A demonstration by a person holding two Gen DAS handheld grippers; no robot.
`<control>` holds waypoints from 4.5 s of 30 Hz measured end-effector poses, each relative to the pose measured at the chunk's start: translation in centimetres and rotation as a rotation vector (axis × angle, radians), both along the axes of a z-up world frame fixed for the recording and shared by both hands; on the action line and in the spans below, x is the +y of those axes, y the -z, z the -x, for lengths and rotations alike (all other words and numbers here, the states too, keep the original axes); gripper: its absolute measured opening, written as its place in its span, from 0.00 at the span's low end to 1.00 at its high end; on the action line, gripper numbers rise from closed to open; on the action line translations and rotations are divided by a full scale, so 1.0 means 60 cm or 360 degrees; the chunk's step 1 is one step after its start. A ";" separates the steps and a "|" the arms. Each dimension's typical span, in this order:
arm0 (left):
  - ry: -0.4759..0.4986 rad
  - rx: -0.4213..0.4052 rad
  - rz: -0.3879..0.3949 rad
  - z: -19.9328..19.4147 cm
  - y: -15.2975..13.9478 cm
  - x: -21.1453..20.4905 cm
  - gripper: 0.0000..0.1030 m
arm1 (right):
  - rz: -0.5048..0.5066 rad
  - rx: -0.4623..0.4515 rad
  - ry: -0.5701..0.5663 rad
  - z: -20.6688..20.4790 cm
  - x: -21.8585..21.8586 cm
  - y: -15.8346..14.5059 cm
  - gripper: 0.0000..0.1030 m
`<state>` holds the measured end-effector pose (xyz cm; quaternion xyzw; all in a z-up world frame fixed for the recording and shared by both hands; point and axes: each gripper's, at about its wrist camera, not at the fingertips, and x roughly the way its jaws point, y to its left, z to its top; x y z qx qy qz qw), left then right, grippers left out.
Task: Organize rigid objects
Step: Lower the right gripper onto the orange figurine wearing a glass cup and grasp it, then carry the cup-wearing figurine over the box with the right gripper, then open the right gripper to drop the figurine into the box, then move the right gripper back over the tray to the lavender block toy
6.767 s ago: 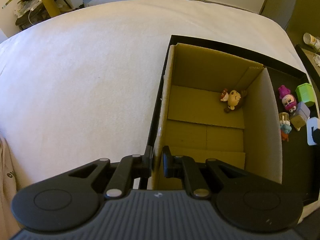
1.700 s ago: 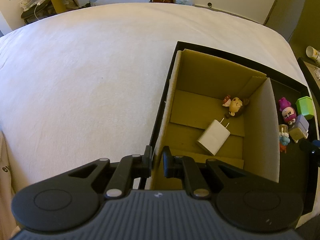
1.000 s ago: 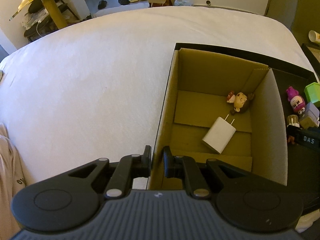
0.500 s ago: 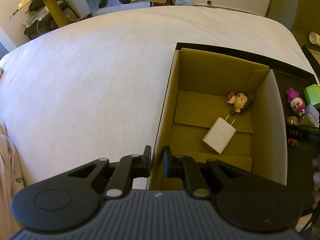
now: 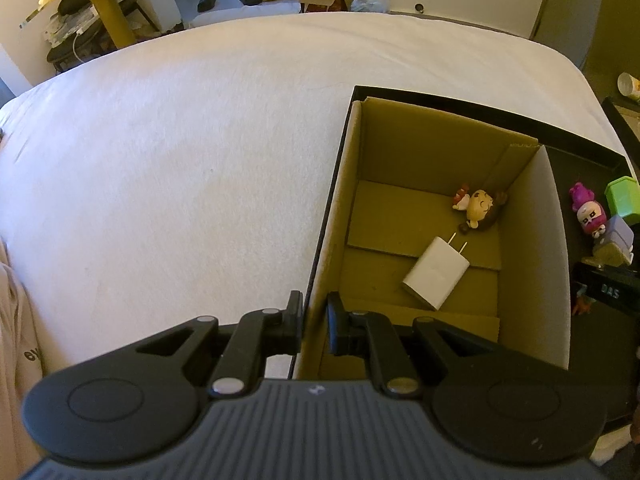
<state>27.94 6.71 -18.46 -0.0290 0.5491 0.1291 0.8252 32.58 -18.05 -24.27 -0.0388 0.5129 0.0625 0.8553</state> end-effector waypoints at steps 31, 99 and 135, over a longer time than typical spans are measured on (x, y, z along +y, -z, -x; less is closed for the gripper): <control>-0.0015 -0.0005 0.0072 0.005 -0.005 0.006 0.09 | -0.0149 -0.0274 -0.0165 0.029 0.033 -0.154 0.36; -0.0066 -0.0054 0.0260 0.017 -0.008 0.047 0.10 | -0.0252 -0.0050 -0.0719 0.004 0.234 -0.100 0.38; -0.0042 -0.0030 0.0188 0.012 -0.005 0.030 0.09 | -0.0351 -0.0160 -0.0563 0.045 0.104 -0.171 0.48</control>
